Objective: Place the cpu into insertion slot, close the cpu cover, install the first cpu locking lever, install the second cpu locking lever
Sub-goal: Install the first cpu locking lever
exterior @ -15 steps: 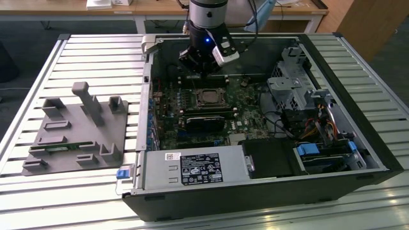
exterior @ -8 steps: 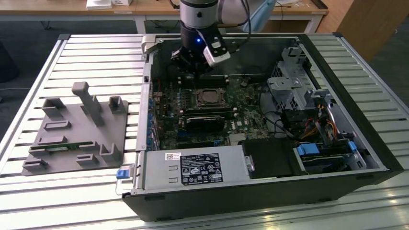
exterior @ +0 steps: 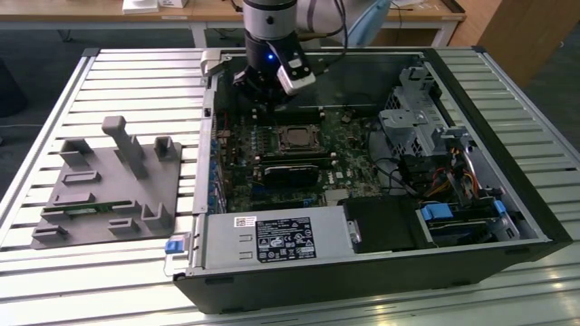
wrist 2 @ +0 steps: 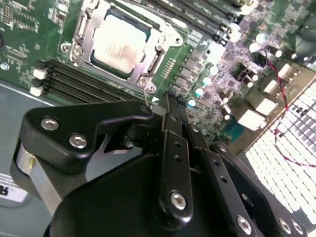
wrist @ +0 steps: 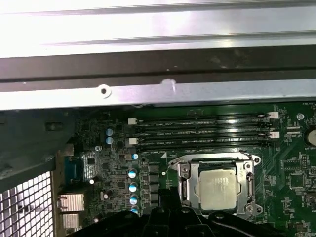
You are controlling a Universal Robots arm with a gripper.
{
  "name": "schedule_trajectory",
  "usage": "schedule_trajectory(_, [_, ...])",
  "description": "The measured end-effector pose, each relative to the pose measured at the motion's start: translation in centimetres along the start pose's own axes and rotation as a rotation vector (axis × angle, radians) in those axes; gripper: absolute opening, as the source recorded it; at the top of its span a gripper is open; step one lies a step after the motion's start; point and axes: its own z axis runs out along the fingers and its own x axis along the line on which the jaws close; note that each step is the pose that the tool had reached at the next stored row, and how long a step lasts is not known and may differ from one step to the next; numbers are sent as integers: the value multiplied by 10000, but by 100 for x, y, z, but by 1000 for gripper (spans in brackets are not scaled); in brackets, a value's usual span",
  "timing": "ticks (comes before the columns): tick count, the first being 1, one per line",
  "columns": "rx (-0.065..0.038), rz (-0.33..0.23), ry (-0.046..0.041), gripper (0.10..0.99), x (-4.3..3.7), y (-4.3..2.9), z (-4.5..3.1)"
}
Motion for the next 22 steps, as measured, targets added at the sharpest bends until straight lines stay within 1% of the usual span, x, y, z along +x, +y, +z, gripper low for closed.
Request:
schedule_trajectory(4, [-5, 0, -18, 106, 62, -4, -19])
schedule_trajectory(10, [-6, -1, -22, 106, 100, 14, -20])
schedule_trajectory(18, [-6, 0, -21, 106, 135, 124, -18])
schedule_trajectory(22, [-6, 0, -22, 106, 140, 156, -17])
